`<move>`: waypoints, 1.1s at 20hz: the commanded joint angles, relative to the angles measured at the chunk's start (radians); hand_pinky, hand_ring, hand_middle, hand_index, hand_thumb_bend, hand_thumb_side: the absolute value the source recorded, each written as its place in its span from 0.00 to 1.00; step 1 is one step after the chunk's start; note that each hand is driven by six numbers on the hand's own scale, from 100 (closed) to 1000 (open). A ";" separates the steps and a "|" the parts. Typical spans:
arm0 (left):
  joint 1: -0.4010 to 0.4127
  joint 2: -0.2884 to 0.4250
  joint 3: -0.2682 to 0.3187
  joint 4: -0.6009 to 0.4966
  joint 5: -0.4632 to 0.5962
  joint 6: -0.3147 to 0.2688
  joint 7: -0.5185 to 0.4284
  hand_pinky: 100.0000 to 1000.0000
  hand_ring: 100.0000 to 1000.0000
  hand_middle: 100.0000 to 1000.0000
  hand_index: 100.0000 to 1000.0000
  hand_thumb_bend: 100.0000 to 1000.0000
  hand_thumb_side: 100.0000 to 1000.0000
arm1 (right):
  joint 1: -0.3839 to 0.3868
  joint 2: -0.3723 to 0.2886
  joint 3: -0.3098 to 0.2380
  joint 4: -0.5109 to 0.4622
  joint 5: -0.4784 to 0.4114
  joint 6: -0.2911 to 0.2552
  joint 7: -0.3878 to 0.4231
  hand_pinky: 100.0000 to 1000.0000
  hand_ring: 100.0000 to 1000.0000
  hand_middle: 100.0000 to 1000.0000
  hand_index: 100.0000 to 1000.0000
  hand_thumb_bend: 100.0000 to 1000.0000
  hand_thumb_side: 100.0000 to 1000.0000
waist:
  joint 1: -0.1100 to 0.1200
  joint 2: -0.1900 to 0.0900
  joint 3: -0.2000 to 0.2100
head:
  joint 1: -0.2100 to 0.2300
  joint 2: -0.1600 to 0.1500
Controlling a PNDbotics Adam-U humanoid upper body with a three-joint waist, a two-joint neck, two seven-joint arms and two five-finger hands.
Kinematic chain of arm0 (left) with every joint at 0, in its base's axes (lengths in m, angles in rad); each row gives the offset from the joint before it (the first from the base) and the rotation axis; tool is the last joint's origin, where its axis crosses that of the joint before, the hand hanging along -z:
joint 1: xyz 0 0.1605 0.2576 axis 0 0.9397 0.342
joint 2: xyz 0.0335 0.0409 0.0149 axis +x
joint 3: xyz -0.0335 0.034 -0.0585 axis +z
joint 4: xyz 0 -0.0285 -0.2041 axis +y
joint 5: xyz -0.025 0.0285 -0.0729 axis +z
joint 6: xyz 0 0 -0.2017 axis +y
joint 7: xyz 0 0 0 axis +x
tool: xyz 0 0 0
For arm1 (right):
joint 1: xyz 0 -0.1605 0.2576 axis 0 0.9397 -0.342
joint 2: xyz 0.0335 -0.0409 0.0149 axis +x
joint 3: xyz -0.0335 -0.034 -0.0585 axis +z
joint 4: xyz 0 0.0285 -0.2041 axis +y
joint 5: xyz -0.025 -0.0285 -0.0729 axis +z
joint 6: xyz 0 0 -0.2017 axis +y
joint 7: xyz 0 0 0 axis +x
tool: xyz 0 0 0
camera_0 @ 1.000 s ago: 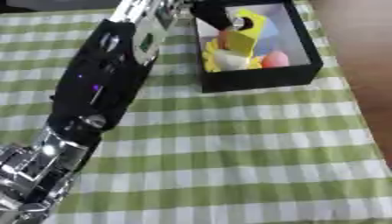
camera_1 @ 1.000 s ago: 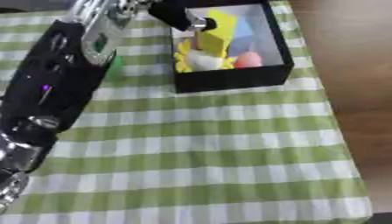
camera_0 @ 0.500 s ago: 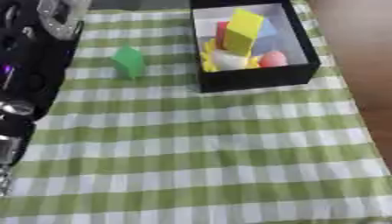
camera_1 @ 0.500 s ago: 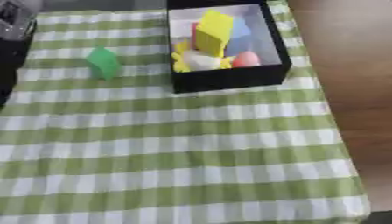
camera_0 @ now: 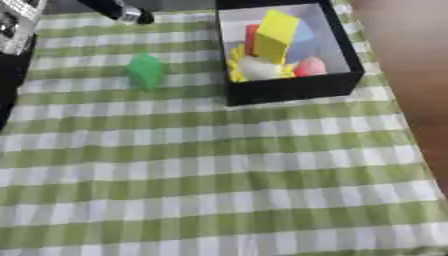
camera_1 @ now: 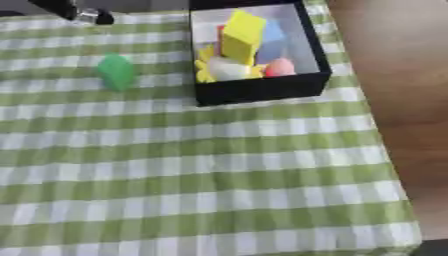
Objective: Pick up objects on the table and place them in the box.
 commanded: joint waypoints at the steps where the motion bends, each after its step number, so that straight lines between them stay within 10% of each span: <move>1: -0.001 0.058 -0.002 -0.003 0.022 -0.028 -0.053 0.92 0.93 0.87 0.87 0.57 0.37 | -0.007 -0.033 -0.014 -0.017 0.005 0.002 -0.004 0.91 0.70 0.55 0.75 0.00 0.19 | 0.008 -0.031 0.002 | -0.002 0.001; 9: 0.031 0.079 -0.028 0.043 0.148 -0.078 -0.073 0.91 0.91 0.84 0.83 0.48 0.02 | -0.003 -0.034 -0.014 -0.017 0.005 0.001 -0.005 0.91 0.70 0.55 0.75 0.00 0.19 | 0.003 -0.028 0.001 | 0.002 -0.003; 22: 0.022 0.054 -0.067 0.012 0.194 -0.198 0.050 0.88 0.88 0.80 0.82 0.51 0.00 | -0.001 -0.028 -0.011 -0.017 0.004 0.004 -0.002 0.91 0.69 0.55 0.75 0.00 0.21 | 0.000 -0.021 -0.012 | 0.012 -0.008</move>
